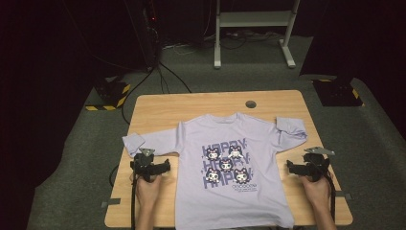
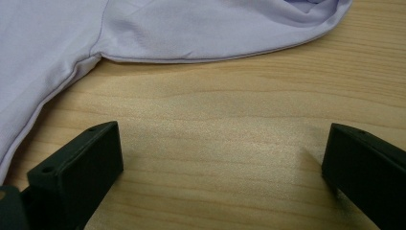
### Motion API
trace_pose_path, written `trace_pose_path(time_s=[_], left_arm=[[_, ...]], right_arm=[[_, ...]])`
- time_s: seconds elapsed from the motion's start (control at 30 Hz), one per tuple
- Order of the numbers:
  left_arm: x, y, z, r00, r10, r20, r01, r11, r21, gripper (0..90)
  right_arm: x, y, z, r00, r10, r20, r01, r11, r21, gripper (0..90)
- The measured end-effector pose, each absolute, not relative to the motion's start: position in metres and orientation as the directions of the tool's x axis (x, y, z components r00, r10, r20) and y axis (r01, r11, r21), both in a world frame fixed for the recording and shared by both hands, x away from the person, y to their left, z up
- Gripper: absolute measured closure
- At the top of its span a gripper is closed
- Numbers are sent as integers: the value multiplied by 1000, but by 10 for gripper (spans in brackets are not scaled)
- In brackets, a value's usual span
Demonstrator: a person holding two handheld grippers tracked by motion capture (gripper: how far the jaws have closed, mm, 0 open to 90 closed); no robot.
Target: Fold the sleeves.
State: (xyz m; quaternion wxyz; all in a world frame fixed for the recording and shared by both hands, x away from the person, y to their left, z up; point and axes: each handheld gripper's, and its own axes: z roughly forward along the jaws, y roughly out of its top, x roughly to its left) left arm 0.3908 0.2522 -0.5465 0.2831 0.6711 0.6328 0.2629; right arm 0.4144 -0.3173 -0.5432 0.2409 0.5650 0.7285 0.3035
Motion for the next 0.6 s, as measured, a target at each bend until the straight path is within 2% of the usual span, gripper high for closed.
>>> trace_pose_path(time_s=[0.4, 0.47, 0.53, 0.6], left_arm=[[391, 252, -546, 66, 998, -5, 701, -43, 712, 3], [391, 252, -546, 66, 998, -5, 701, -43, 712, 3], [391, 252, -546, 66, 998, -5, 701, -43, 712, 3], [391, 252, -546, 66, 998, -5, 701, -43, 712, 3]], right_arm=[[414, -317, -543, -251, 968, -10, 676, 182, 714, 1], [415, -317, -543, -257, 966, -7, 674, 184, 715, 16], [415, -319, -541, -257, 967, -5, 676, 183, 714, 88], [414, -321, -538, -258, 966, 20, 677, 167, 717, 99]])
